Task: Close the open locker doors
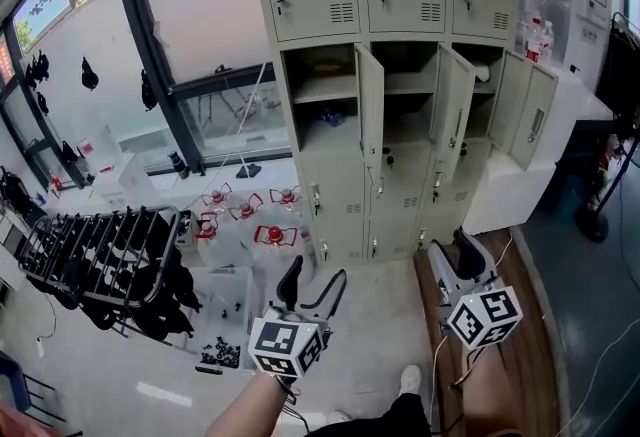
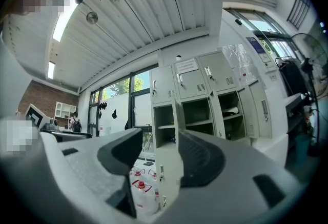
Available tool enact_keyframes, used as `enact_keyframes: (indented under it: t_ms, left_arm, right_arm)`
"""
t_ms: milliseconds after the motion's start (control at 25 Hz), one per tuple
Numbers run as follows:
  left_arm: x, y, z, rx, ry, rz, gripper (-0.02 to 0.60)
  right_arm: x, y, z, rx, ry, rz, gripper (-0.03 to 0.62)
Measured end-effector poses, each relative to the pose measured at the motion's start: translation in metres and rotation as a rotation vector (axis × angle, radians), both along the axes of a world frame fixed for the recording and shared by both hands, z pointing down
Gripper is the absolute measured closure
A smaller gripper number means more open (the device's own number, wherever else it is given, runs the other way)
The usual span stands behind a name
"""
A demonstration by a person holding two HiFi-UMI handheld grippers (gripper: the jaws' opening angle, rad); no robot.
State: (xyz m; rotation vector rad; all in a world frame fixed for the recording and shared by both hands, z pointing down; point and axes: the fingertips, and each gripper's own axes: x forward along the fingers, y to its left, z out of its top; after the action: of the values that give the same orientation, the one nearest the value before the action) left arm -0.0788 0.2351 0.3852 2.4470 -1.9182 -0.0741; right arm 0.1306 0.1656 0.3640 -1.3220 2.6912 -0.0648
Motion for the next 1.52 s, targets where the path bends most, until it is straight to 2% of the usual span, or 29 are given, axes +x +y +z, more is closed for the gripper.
enact_keyframes:
  t_ms: [280, 600, 1000, 1520]
  left_arm:
    - [-0.001, -0.045, 0.002, 0.000, -0.003, -0.044, 0.258]
    - [0.023, -0.139, 0.000, 0.003, -0.012, -0.082, 0.258]
    - [0.047, -0.243, -0.002, -0.011, -0.026, -0.114, 0.258]
    - [0.074, -0.335, -0.015, 0.016, -0.030, -0.218, 0.258]
  right_arm:
    - [-0.002, -0.054, 0.001, 0.004, -0.008, -0.039, 0.388]
    - [0.008, -0.152, -0.005, 0.023, -0.016, -0.109, 0.388]
    - [0.008, -0.249, -0.005, 0.023, -0.026, -0.194, 0.388]
    - [0.000, -0.327, -0.007, 0.041, 0.015, -0.373, 0.388]
